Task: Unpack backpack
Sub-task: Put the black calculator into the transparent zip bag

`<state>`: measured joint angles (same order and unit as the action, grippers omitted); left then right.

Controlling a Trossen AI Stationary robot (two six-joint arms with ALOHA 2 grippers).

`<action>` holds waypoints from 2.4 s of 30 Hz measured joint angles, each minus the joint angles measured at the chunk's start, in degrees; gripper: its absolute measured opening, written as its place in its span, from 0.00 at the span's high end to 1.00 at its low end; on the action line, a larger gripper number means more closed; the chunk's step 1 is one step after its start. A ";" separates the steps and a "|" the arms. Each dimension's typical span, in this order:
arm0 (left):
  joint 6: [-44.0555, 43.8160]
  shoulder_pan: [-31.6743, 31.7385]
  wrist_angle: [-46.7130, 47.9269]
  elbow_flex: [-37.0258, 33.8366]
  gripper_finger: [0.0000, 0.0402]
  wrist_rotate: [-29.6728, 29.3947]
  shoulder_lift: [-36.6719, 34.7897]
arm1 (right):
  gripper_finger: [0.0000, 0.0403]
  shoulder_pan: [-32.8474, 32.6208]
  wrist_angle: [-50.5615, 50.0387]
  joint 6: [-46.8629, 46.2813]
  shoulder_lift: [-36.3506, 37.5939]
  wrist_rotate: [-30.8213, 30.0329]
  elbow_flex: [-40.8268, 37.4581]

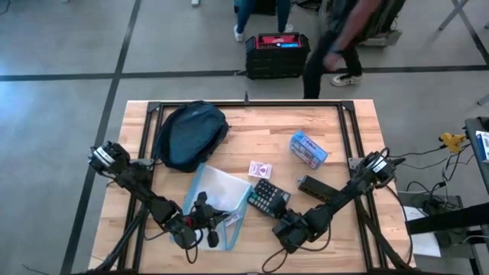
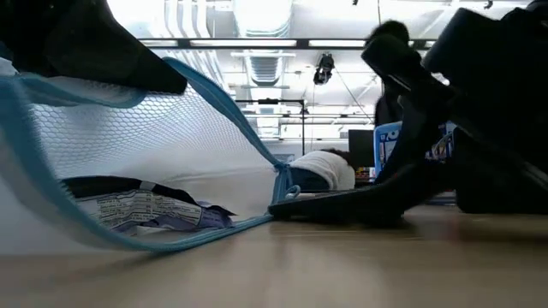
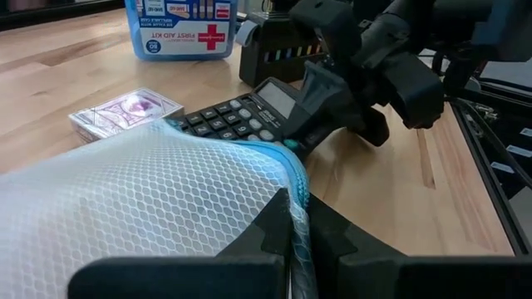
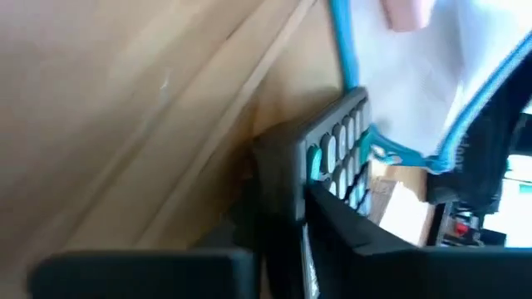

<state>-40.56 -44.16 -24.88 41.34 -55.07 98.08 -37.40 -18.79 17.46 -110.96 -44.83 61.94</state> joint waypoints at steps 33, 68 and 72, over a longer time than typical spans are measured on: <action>10.95 0.33 0.18 8.26 1.00 0.01 0.12 | 0.86 4.23 27.24 40.22 -9.56 8.92 11.50; 6.71 0.17 2.79 7.80 1.00 0.11 0.36 | 0.94 4.50 1.71 -3.11 -3.62 37.84 13.49; 6.73 0.06 2.65 7.80 1.00 0.11 0.36 | 0.95 6.68 6.70 -0.56 -5.09 10.16 13.76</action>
<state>-33.82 -44.10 -22.23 49.15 -54.96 98.43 -30.72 -12.09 16.90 -116.05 -34.67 75.70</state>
